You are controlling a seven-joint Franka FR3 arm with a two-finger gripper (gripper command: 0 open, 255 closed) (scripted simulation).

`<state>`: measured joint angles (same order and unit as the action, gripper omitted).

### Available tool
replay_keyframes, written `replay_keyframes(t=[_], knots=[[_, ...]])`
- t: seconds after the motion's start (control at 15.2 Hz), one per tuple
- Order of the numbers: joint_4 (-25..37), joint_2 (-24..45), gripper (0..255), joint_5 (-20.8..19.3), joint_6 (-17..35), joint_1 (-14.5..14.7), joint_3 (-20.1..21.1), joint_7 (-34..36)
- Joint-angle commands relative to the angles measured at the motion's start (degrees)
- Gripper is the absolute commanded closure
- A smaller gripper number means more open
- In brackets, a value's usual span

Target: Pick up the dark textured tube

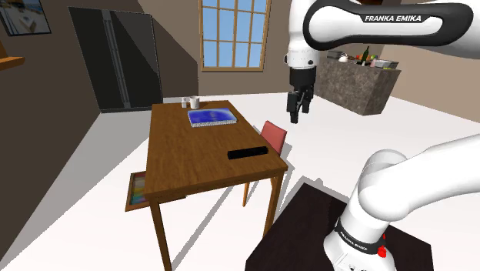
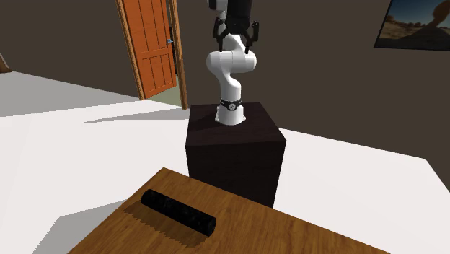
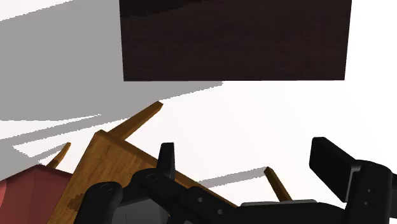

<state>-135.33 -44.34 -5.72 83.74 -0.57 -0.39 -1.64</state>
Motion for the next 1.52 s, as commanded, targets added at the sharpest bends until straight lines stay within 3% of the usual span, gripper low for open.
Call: replay_keyframes(t=[0.0,0.4,0.86,1.19,1.45], knots=[[0.0,0.0,0,0.0,0.0,0.0,0.0,0.0],[-5.2,3.98,0,-4.78,11.43,0.25,-6.93,-11.02],[-6.88,13.74,0,-8.3,25.63,1.01,-14.97,-23.54],[-5.15,23.55,0,-8.05,35.52,2.39,-20.32,-33.05],[-2.15,32.67,0,-5.2,42.67,3.83,-23.91,-41.69]])
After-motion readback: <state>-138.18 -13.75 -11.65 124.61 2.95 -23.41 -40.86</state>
